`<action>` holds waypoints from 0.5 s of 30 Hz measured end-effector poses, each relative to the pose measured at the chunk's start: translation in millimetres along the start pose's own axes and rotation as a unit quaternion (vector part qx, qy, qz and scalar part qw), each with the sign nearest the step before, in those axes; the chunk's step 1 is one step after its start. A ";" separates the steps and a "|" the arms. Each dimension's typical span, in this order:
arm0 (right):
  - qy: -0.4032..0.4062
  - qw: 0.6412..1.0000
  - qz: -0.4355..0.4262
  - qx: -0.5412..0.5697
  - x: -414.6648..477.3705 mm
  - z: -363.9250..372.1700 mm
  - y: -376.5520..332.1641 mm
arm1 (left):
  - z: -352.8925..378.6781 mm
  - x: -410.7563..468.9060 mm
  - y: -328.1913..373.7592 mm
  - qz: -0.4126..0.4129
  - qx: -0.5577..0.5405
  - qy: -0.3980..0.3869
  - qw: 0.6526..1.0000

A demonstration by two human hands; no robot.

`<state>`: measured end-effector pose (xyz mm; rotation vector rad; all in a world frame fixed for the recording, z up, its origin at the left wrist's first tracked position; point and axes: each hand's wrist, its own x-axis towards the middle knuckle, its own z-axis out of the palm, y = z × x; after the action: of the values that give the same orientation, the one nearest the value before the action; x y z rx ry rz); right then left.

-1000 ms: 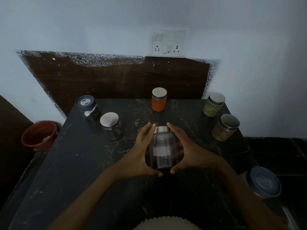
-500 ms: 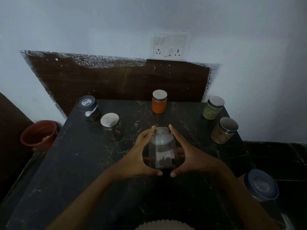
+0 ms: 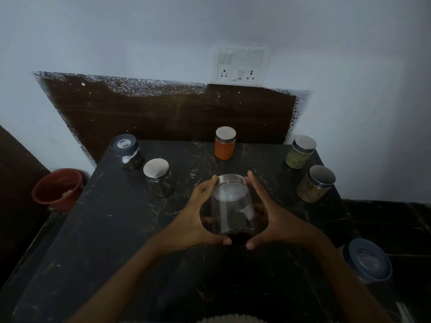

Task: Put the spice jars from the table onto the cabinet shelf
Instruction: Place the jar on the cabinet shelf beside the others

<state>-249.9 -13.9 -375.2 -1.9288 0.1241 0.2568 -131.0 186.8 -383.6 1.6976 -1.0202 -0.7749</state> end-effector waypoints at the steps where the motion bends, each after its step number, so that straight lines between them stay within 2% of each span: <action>1: -0.004 1.000 0.000 0.010 -0.5 0.5 -0.7 | 0.5 -0.7 0.3 -0.001 -0.012 -0.004 1.000; 5: 0.014 1.000 -0.007 0.022 1.8 3.2 -2.8 | 0.5 0.7 2.3 -0.008 0.000 -0.021 1.000; 11: 0.022 0.999 -0.026 -0.042 4.3 4.7 -2.9 | 0.1 2.9 8.9 0.005 0.078 -0.017 0.997; 15: 0.013 1.000 -0.019 -0.006 -0.8 -3.6 -6.4 | -2.9 -1.1 9.6 0.009 -0.003 -0.002 1.000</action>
<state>-248.9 -14.9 -367.9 -1.9440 0.1024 0.2080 -131.7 187.4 -373.6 1.6814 -1.0335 -0.7695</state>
